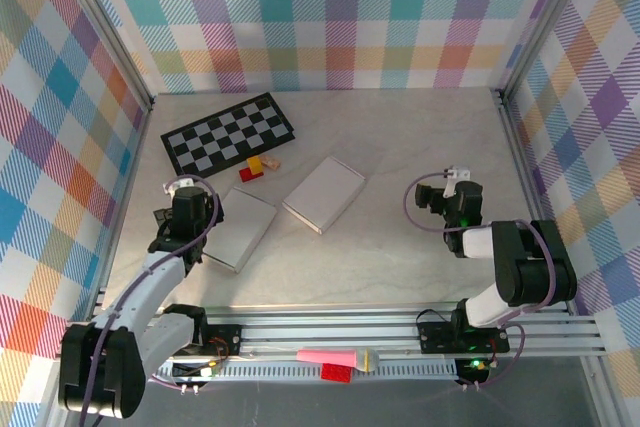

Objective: Fold the paper box

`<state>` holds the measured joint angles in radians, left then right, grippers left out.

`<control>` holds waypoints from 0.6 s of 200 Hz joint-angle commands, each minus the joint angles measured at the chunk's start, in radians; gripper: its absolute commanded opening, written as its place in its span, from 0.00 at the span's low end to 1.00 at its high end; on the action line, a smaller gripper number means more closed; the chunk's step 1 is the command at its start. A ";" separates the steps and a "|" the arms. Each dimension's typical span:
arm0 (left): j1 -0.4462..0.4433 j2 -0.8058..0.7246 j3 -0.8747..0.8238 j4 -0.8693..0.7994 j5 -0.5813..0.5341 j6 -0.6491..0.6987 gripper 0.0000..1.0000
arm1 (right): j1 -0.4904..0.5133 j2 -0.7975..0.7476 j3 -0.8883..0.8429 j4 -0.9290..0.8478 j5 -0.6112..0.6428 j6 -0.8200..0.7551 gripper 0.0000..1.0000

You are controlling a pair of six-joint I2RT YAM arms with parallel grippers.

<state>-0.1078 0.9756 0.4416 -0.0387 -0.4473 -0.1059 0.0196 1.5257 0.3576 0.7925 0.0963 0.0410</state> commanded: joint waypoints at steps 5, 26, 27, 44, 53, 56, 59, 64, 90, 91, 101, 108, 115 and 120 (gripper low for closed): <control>0.030 0.050 -0.045 0.175 0.076 0.038 1.00 | 0.003 0.005 0.037 0.061 0.036 0.010 0.99; 0.050 0.123 -0.041 0.231 0.105 0.029 1.00 | 0.002 0.004 0.033 0.070 0.036 0.008 0.99; 0.050 0.127 -0.042 0.235 0.108 0.029 1.00 | 0.002 0.004 0.033 0.069 0.036 0.008 0.99; 0.062 0.198 -0.037 0.302 0.138 0.029 1.00 | 0.002 0.004 0.034 0.067 0.035 0.009 0.99; 0.063 0.234 -0.019 0.318 0.156 0.040 1.00 | 0.002 0.005 0.034 0.068 0.035 0.010 0.99; 0.063 0.247 -0.015 0.332 0.162 0.042 1.00 | 0.002 0.005 0.034 0.067 0.037 0.009 0.99; 0.063 0.259 -0.011 0.339 0.169 0.044 1.00 | 0.002 0.005 0.034 0.067 0.036 0.010 0.99; 0.063 0.278 -0.004 0.360 0.182 0.044 1.00 | 0.002 0.005 0.034 0.067 0.036 0.009 0.99; 0.063 0.371 0.015 0.501 0.223 0.071 1.00 | 0.002 0.004 0.034 0.067 0.036 0.009 0.99; 0.063 0.375 0.015 0.508 0.225 0.073 1.00 | 0.002 0.004 0.034 0.066 0.036 0.009 0.99; 0.063 0.411 0.013 0.594 0.250 0.076 1.00 | 0.002 0.004 0.035 0.065 0.035 0.009 0.99; 0.063 0.438 0.016 0.641 0.266 0.069 1.00 | 0.002 0.005 0.035 0.065 0.036 0.008 0.99; 0.062 0.467 0.024 0.674 0.289 0.074 1.00 | 0.002 0.005 0.035 0.066 0.036 0.008 0.99; 0.061 0.484 0.027 0.687 0.292 0.083 1.00 | 0.002 0.004 0.034 0.066 0.036 0.009 0.99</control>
<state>-0.0563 1.3987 0.4294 0.4313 -0.2325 -0.0544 0.0196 1.5261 0.3725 0.8227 0.1230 0.0433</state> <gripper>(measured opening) 0.997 0.987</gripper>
